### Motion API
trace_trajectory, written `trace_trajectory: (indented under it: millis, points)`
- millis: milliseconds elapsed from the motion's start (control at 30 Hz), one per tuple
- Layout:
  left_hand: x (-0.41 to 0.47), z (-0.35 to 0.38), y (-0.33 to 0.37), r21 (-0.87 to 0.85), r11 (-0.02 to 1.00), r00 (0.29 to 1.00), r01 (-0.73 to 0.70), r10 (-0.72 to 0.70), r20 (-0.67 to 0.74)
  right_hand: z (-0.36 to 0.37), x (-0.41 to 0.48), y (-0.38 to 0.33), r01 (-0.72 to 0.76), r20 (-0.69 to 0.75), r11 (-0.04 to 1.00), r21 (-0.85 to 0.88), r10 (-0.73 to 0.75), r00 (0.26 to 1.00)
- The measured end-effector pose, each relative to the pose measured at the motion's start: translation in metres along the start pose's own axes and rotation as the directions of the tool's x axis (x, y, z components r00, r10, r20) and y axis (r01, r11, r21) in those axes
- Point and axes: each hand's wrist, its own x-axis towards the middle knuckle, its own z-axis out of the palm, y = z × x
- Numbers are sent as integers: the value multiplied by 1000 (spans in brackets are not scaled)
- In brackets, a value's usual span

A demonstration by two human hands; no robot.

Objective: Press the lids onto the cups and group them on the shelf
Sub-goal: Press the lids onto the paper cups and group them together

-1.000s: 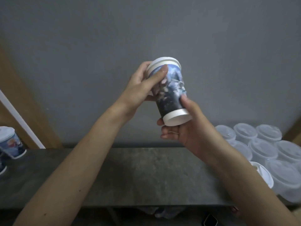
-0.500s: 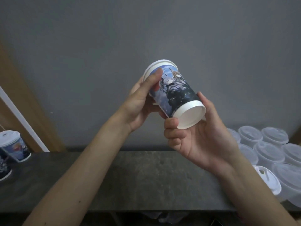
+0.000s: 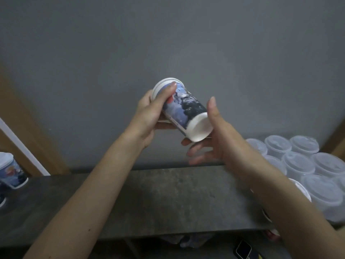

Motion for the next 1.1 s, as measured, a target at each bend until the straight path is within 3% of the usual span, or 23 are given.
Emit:
trace_trajectory:
  millis: [67, 100, 233, 300, 433, 533, 633, 700, 800, 833, 867, 933, 1033, 1100]
  points:
    - [1, -4, 3, 83, 995, 998, -62, 64, -24, 0, 1, 5, 74, -115, 993, -89, -84, 990]
    - [2, -5, 6, 87, 994, 998, -60, 60, 2, 1, 2, 5, 73, -116, 996, -55, -79, 990]
    - [3, -9, 14, -70, 997, 986, 11, 1, 166, 1, 4, -6, -127, 137, 955, 268, 92, 986]
    - [5, -8, 11, -148, 989, 988, -20, 43, 150, 0, 6, -5, -150, 190, 948, 282, 98, 977]
    - [10, -9, 11, -99, 991, 991, -87, 96, 95, 0, 12, 2, -87, 73, 973, 212, 73, 995]
    - [11, -12, 13, -85, 992, 980, -94, 107, 169, -3, 15, 4, -124, 173, 950, 288, 76, 982]
    - [12, -13, 13, -43, 992, 979, -120, 125, 158, -7, 15, 4, -179, 259, 925, 335, 92, 961]
    - [12, -12, 11, 13, 992, 985, -125, 122, 118, -4, 15, 10, -124, 166, 951, 284, 78, 983]
    - [12, -7, 10, 84, 987, 990, -139, 135, 43, 2, 19, 27, 125, -172, 987, -99, -141, 975]
    - [12, -5, 10, 84, 986, 989, -142, 139, 46, 3, 20, 30, 127, -186, 991, -53, -135, 973]
    - [12, -4, 11, 68, 987, 987, -147, 142, 70, 4, 22, 30, 70, -142, 991, 112, -54, 988]
    - [13, -3, 10, 26, 987, 981, -160, 156, 119, 3, 20, 23, -120, 51, 885, 450, 108, 993]
    - [12, -2, 7, 21, 980, 973, -196, 192, 125, -3, 17, 18, -219, 169, 817, 534, 151, 974]
    - [10, 1, 5, 25, 980, 975, -199, 196, 106, -2, 22, 23, -187, 114, 846, 499, 150, 982]
